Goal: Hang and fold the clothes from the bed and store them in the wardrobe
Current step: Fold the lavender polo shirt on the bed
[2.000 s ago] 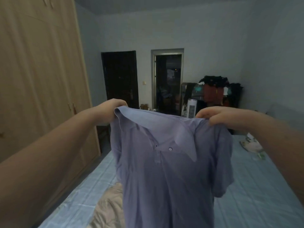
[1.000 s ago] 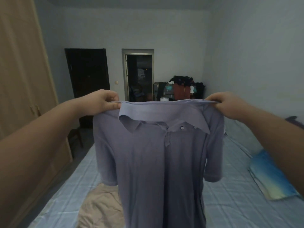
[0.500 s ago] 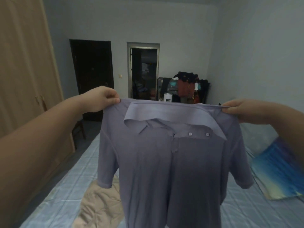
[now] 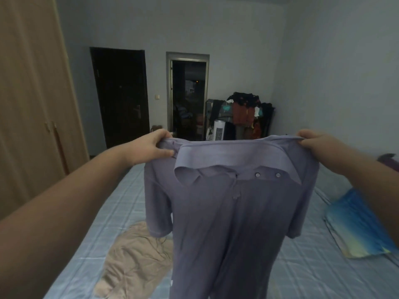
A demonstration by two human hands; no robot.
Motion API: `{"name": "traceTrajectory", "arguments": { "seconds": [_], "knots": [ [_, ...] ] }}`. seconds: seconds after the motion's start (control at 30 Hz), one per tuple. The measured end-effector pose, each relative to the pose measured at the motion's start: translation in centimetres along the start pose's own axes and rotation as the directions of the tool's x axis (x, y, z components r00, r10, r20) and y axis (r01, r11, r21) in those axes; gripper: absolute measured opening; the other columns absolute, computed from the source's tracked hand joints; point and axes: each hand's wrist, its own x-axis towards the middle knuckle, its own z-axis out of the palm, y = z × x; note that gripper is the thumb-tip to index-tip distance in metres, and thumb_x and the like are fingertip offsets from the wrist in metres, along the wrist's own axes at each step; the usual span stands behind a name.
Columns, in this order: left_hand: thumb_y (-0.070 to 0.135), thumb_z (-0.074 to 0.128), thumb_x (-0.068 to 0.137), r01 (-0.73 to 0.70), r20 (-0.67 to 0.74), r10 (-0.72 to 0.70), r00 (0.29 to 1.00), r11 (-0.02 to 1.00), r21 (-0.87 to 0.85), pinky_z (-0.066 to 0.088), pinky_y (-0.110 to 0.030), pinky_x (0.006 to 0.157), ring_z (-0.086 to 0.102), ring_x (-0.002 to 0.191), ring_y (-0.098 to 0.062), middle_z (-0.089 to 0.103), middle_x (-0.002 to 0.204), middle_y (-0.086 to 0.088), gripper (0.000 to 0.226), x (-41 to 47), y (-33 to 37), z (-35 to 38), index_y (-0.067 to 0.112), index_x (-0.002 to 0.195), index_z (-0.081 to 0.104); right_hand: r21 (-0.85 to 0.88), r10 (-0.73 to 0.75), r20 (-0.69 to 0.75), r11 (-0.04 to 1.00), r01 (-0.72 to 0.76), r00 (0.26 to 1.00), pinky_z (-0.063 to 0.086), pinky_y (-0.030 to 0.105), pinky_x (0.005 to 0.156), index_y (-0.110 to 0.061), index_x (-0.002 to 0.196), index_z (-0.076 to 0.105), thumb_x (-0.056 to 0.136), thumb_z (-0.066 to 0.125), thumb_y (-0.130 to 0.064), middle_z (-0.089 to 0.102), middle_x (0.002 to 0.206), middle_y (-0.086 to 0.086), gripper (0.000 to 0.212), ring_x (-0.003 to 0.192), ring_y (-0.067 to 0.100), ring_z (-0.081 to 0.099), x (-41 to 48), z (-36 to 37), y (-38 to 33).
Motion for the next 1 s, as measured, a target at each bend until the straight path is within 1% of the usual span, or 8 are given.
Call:
{"name": "traceTrajectory", "arguments": {
  "seconds": [0.23, 0.3, 0.43, 0.57, 0.67, 0.8, 0.9, 1.0],
  "knots": [
    [0.019, 0.063, 0.092, -0.031, -0.221, 0.109, 0.969, 0.943, 0.330, 0.044, -0.027, 0.072, 0.060, 0.091, -0.015, 0.062, 0.098, 0.006, 0.016, 0.9, -1.3, -0.5, 0.034, 0.095, 0.059, -0.401, -0.171, 0.070, 0.897, 0.185, 0.983, 0.034, 0.031, 0.058, -0.015, 0.074, 0.054, 0.078, 0.053, -0.035, 0.054, 0.069, 0.002, 0.021, 0.064, 0.012, 0.047, -1.6, -0.3, 0.0],
    [0.020, 0.064, 0.094, -0.023, -0.210, 0.080, 0.974, 0.965, 0.262, 0.046, -0.030, 0.076, 0.063, 0.094, -0.016, 0.066, 0.097, 0.005, 0.014, 1.0, -1.8, -0.8, 0.034, 0.093, 0.064, -0.429, -0.168, 0.069, 0.885, 0.181, 0.983, 0.031, 0.030, 0.056, -0.017, 0.068, 0.046, 0.074, 0.049, -0.038, 0.047, 0.064, -0.001, 0.022, 0.061, 0.011, 0.043, -2.4, -0.5, 0.4],
    [0.018, 0.063, 0.095, 0.041, 0.148, -0.022, 0.989, 0.991, -0.125, 0.053, -0.043, 0.090, 0.068, 0.102, -0.026, 0.071, 0.105, -0.005, 0.012, 0.1, -1.6, -1.1, 0.023, 0.098, 0.074, -0.400, -0.098, 0.091, 0.908, 0.126, 0.991, 0.035, 0.037, 0.067, -0.004, 0.080, 0.054, 0.077, 0.052, -0.043, 0.057, 0.080, 0.015, 0.039, 0.076, 0.020, 0.048, -3.6, -1.6, 1.7],
    [0.033, 0.065, 0.089, 0.069, 0.303, -0.020, 0.953, 0.986, -0.152, 0.053, -0.041, 0.088, 0.069, 0.101, -0.023, 0.071, 0.107, -0.006, 0.019, 0.0, 0.7, 0.4, 0.020, 0.100, 0.075, -0.395, -0.067, 0.093, 0.913, 0.099, 0.993, 0.035, 0.038, 0.075, 0.011, 0.095, 0.058, 0.089, 0.057, -0.037, 0.060, 0.099, 0.028, 0.049, 0.087, 0.021, 0.048, -4.0, -2.5, 3.2],
    [0.042, 0.058, 0.094, 0.015, 0.185, -0.009, 0.983, 1.000, -0.027, 0.051, -0.038, 0.089, 0.069, 0.095, -0.018, 0.073, 0.099, 0.001, 0.023, 1.0, 2.2, 2.6, 0.028, 0.095, 0.077, -0.382, -0.085, 0.071, 0.918, 0.105, 0.994, 0.034, 0.033, 0.073, -0.005, 0.086, 0.062, 0.098, 0.058, -0.017, 0.062, 0.091, 0.016, 0.018, 0.088, 0.019, 0.050, -3.6, -3.6, 5.3],
    [0.036, 0.053, 0.102, 0.052, -0.068, -0.050, 0.996, 0.998, 0.022, 0.050, -0.035, 0.084, 0.066, 0.089, -0.018, 0.070, 0.093, -0.002, 0.024, 4.8, 1.5, 7.7, 0.024, 0.095, 0.073, -0.366, -0.087, -0.011, 0.927, 0.077, 0.996, 0.044, 0.042, 0.087, -0.015, 0.083, 0.064, 0.097, 0.058, -0.011, 0.067, 0.091, 0.013, 0.016, 0.090, 0.025, 0.058, -1.6, -3.9, 9.9],
    [0.033, 0.049, 0.104, 0.077, -0.059, -0.071, 0.996, 0.991, 0.111, 0.048, -0.038, 0.081, 0.064, 0.090, -0.023, 0.068, 0.091, -0.004, 0.028, 8.7, -1.1, 12.9, 0.017, 0.095, 0.071, -0.434, 0.010, 0.036, 0.901, 0.007, 0.999, 0.042, 0.040, 0.088, -0.022, 0.085, 0.063, 0.097, 0.057, -0.009, 0.066, 0.091, 0.005, 0.019, 0.096, 0.024, 0.057, 0.8, -2.3, 15.1],
    [0.034, 0.046, 0.105, 0.145, 0.013, -0.148, 0.989, 0.983, 0.114, 0.039, -0.033, 0.076, 0.061, 0.093, -0.027, 0.065, 0.089, -0.001, 0.031, 12.2, -4.3, 18.3, 0.020, 0.087, 0.068, -0.476, 0.109, 0.093, 0.878, -0.052, 0.990, 0.034, 0.034, 0.079, -0.004, 0.090, 0.061, 0.097, 0.051, -0.006, 0.061, 0.096, 0.014, 0.013, 0.096, 0.027, 0.054, 3.2, 0.1, 21.4]
  ]
}}
